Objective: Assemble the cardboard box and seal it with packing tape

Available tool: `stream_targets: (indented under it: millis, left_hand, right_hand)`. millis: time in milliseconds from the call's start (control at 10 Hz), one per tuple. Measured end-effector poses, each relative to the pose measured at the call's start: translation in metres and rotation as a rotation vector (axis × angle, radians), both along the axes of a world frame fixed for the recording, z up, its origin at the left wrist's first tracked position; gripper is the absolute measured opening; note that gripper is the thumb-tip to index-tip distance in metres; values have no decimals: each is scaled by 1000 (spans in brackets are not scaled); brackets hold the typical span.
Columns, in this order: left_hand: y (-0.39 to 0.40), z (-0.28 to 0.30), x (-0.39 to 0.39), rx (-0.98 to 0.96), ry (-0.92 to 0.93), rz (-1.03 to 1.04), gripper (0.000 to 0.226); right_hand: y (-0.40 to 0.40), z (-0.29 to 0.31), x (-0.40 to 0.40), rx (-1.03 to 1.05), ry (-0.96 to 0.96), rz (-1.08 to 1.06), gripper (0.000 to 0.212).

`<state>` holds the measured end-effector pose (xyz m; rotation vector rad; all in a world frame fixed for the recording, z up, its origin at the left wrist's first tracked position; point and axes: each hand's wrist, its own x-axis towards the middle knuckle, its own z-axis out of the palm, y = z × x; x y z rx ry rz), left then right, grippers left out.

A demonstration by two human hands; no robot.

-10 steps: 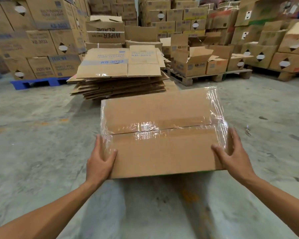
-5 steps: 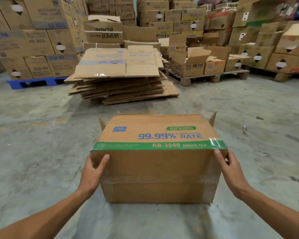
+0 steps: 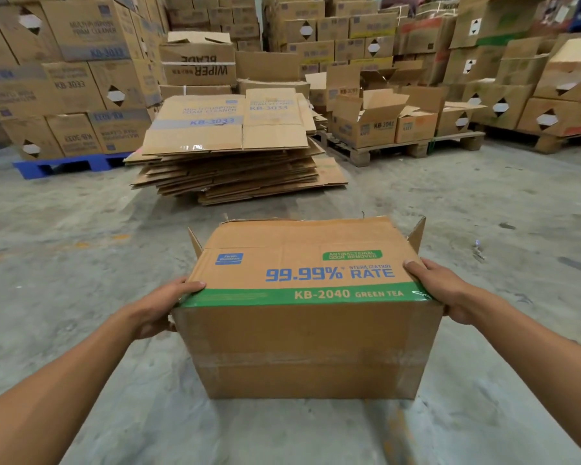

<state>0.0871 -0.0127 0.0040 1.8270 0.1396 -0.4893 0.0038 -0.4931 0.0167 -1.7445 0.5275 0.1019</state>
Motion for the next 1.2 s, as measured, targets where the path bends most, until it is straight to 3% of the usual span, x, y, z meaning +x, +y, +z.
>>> stream_targets:
  millis: [100,200,400,500,600,700,800,900,1100,1200]
  left_hand:
    - [-19,3,2,11,-88,16,46]
    - [-27,6,0,121,-245,73,57]
    - [-12,23,-13,-78,-617,203,58]
    - [-6,1,-31,-87,-687,247,66]
    - [-4,-41,-51,3,-581,316,64]
    - [-2,-83,-69,160,-466,372,56]
    - [-3,-106,-81,213,-367,397,54]
    - [-9,-112,-86,263,-380,399,51]
    - [-38,-109,-92,352,-190,330,55]
    - [-72,-117,-111,417,6,120,56]
  right_hand:
    - [1,0,0,96,-23,41,34]
    - [0,2,-4,26,-79,80,34]
    - [13,21,-5,-37,-502,63,35]
    - [22,12,-7,-101,-565,110,50]
    - [29,-16,-11,-95,-447,185,61]
    - [34,-50,-16,-74,-225,244,51]
    - [36,-69,-23,-37,27,238,54]
    - [38,-71,-25,-19,55,208,64]
    - [65,-77,-27,-252,286,218,65]
    - [92,-88,-40,-337,407,375,61]
